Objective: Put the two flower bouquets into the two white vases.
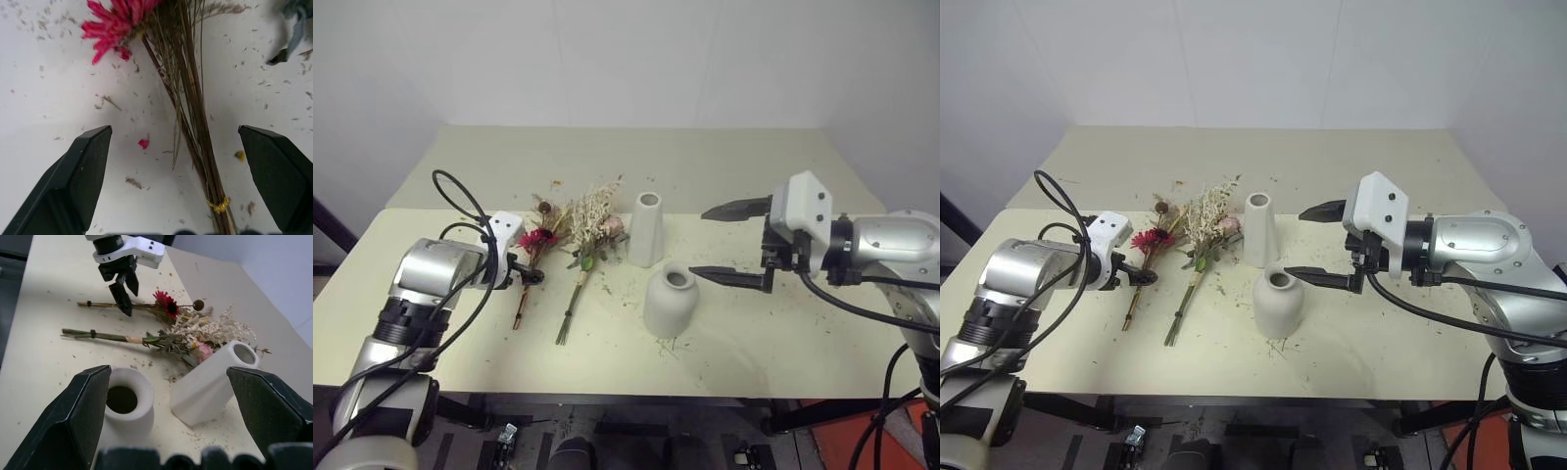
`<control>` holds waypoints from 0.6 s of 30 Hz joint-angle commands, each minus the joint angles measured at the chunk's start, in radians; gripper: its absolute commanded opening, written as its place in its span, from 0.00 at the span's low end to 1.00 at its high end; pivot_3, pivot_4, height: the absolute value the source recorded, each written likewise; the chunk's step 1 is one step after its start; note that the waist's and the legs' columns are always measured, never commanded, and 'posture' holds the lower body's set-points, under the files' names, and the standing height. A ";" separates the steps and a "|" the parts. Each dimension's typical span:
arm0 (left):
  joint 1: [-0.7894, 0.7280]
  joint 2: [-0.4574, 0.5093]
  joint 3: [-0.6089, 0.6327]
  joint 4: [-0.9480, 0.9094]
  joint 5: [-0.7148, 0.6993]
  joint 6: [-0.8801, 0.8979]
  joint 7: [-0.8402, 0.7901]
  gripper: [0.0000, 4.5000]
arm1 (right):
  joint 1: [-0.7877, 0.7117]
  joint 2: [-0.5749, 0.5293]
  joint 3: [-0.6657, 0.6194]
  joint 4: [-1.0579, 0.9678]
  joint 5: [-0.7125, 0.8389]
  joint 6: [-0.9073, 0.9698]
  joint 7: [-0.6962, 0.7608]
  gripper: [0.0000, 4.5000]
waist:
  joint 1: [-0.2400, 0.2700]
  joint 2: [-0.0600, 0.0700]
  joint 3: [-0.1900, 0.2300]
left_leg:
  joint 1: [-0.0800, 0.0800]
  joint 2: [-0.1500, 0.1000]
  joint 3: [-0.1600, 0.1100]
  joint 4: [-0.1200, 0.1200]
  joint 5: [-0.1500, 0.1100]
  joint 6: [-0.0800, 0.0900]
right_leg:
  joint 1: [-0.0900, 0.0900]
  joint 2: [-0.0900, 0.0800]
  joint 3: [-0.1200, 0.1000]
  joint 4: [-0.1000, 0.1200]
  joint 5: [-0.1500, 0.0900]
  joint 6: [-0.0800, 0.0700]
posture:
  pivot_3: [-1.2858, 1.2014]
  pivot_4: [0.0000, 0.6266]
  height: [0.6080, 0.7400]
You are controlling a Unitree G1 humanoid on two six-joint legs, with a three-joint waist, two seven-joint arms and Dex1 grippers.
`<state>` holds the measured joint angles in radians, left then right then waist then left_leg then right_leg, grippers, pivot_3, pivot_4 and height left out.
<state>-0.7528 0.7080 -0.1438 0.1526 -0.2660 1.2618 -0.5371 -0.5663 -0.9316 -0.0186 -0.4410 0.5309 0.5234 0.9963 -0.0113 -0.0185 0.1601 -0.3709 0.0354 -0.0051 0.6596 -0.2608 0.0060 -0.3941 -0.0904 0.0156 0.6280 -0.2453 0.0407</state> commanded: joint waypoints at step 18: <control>-0.157 -0.146 0.167 0.251 0.156 -0.312 0.294 0.01 | 0.059 -0.007 -0.068 -0.039 -0.008 -0.006 -0.053 1.00 | 0.000 0.000 0.000 | 0.000 0.000 0.000 0.000 0.000 0.000 | 0.000 0.000 0.000 0.000 0.000 0.000 | 0.52 0.24 1.00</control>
<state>-0.8584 0.5651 -0.0678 0.3948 -0.1288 1.0296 -0.3333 -0.4978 -0.9298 -0.0470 -0.4558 0.5295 0.5256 0.9554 -0.0109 -0.0186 0.1601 -0.3714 0.0350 -0.0053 0.6600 -0.2608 0.0060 -0.3943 -0.0911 0.0155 0.6282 -0.2451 0.0406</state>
